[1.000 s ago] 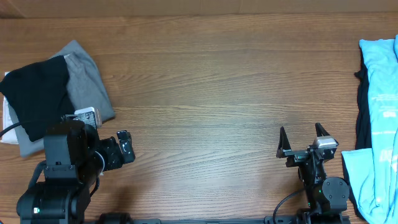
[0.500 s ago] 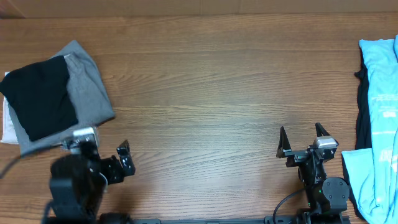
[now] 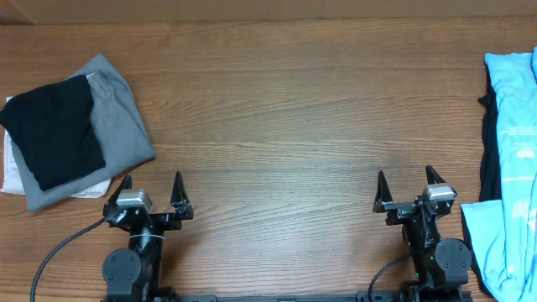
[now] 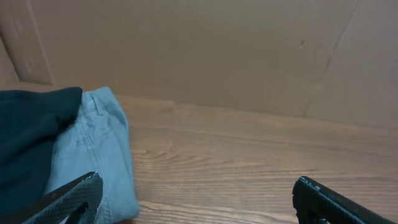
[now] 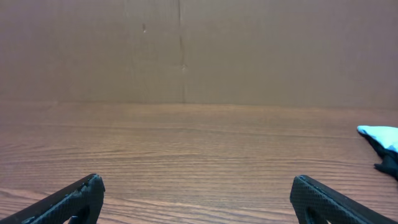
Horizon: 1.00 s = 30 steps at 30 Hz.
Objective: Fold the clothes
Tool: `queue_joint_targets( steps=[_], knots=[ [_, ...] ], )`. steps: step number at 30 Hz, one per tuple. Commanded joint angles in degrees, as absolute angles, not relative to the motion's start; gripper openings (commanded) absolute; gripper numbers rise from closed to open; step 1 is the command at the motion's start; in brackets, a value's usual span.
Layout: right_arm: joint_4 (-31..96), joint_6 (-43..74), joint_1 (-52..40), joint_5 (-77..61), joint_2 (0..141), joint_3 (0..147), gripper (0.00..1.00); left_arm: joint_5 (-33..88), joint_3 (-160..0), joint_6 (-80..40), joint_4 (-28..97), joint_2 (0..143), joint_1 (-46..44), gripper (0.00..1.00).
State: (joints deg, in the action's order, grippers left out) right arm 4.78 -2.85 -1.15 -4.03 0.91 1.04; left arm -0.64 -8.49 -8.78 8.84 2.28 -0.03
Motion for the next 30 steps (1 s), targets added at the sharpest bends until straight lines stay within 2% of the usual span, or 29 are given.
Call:
queue_joint_targets(
  steps=[1,30],
  knots=[
    [4.51,-3.05,-0.89,-3.95,0.38,0.51,1.0,0.08,-3.73,-1.93,2.66,0.19,-0.62,1.0],
    [4.51,-3.05,-0.89,-3.95,0.38,0.51,1.0,0.91,-0.32,-1.87,4.45,0.25,-1.04,1.0]
  ],
)
